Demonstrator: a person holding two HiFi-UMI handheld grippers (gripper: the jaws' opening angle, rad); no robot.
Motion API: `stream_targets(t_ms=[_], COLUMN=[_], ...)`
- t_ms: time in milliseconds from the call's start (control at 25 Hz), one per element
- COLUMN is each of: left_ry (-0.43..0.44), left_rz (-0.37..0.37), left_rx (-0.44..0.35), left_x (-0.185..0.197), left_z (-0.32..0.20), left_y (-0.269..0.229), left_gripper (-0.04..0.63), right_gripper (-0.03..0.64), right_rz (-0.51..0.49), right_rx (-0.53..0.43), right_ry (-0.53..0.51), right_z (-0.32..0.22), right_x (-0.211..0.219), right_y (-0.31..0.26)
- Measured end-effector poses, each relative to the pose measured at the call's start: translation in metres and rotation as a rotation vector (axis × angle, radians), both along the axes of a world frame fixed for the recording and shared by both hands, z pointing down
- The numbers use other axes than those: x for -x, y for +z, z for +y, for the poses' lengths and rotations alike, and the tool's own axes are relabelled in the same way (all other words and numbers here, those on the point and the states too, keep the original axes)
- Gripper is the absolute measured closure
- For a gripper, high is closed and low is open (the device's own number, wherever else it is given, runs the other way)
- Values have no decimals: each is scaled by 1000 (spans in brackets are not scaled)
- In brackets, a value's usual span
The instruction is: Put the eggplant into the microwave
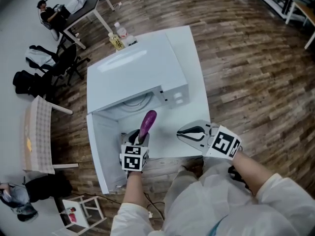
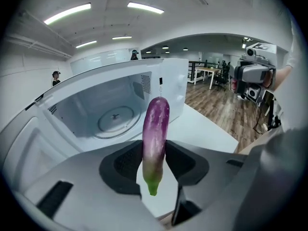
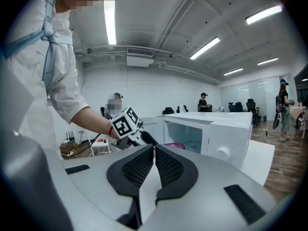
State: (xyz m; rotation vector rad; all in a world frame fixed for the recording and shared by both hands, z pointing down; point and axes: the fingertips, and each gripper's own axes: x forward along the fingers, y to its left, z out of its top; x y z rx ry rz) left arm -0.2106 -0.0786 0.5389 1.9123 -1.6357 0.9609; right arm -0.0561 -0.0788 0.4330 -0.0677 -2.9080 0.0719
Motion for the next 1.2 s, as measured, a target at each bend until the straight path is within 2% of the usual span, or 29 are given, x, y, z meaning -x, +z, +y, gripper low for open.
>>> stream_targets(t_ms=[120, 320, 760, 1200], left_ry=[-18, -10, 76, 183], left_rz=[-61, -115, -89, -206], left_rx=[2, 4, -24, -3], left_x=[12, 31, 71, 91], left_z=[-10, -32, -73, -125], left_y=[3, 13, 32, 48], left_gripper=[442, 442, 443, 443], right_gripper=[581, 581, 581, 581], right_rz=[-4, 10, 20, 11], right_rx=[-2, 21, 45, 52], right_ry=[-29, -22, 101, 149], right_z=[-4, -12, -39, -43], right_x=[1, 6, 56, 80], right_y=[1, 12, 16, 21])
